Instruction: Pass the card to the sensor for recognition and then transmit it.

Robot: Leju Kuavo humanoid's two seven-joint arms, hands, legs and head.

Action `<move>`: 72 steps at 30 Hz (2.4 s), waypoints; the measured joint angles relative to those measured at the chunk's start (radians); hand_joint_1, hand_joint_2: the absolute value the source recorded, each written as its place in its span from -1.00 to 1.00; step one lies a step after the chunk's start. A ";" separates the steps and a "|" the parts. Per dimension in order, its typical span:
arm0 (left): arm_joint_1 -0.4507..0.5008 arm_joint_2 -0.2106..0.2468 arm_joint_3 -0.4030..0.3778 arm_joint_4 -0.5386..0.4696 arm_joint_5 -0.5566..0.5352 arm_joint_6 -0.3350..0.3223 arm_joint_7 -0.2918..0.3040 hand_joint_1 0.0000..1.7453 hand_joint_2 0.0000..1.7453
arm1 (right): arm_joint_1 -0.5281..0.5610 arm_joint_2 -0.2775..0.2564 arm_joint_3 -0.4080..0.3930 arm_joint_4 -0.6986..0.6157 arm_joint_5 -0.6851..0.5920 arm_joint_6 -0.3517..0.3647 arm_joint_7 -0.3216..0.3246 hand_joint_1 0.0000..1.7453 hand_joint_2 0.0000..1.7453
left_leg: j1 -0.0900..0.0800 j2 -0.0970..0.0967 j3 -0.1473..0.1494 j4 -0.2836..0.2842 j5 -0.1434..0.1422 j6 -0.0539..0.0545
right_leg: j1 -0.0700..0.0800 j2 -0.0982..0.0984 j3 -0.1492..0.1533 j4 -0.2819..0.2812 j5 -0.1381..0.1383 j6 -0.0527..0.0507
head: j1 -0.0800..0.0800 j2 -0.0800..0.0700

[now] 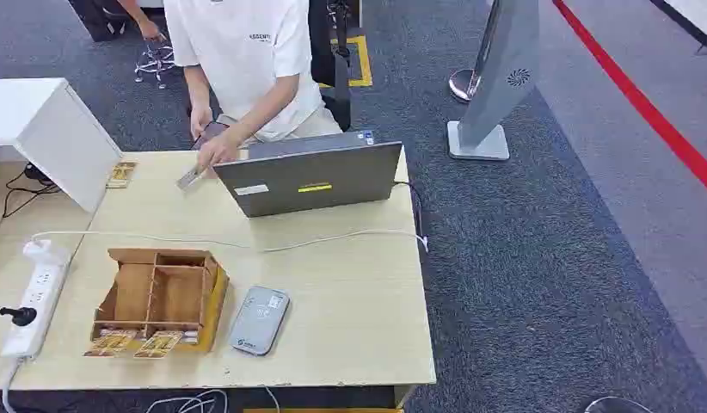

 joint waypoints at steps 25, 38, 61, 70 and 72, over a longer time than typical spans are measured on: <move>0.195 -0.026 -0.074 -1.071 0.359 -0.262 0.022 -1.00 1.00 | -0.016 0.005 -0.022 0.002 0.087 0.035 0.043 -1.00 -1.00 | 0.004 -0.002 -0.001 0.001 0.000 -0.001 | 0.003 -0.003 0.000 0.000 0.000 -0.001 | 0.000 0.000; -0.155 0.121 -0.470 -1.414 -0.691 0.363 0.095 -1.00 1.00 | -0.055 -0.017 -0.031 0.004 0.139 0.106 0.127 -1.00 -1.00 | 0.003 -0.006 -0.006 0.002 0.011 -0.002 | 0.003 -0.006 -0.004 0.000 0.009 -0.001 | 0.000 0.000; -0.838 0.455 -0.964 -0.676 -1.685 0.580 0.602 -1.00 1.00 | -0.073 -0.024 -0.032 0.001 0.227 0.157 0.177 -1.00 -1.00 | 0.003 0.005 -0.011 0.002 0.015 -0.003 | 0.003 0.005 -0.013 0.001 0.016 -0.004 | 0.000 0.000; -0.837 0.460 -0.974 -0.608 -1.664 0.569 0.588 1.00 1.00 | -0.073 -0.024 -0.032 0.000 0.236 0.159 0.178 -1.00 -1.00 | 0.003 0.005 -0.011 0.002 0.015 -0.003 | 0.003 0.005 -0.013 0.001 0.016 -0.004 | 0.000 0.000; -0.837 0.461 -0.974 -0.599 -1.661 0.569 0.584 1.00 1.00 | -0.072 -0.024 -0.032 0.000 0.238 0.159 0.178 -1.00 -1.00 | 0.003 0.005 -0.011 0.002 0.015 -0.003 | 0.003 0.005 -0.013 0.001 0.016 -0.004 | 0.000 0.000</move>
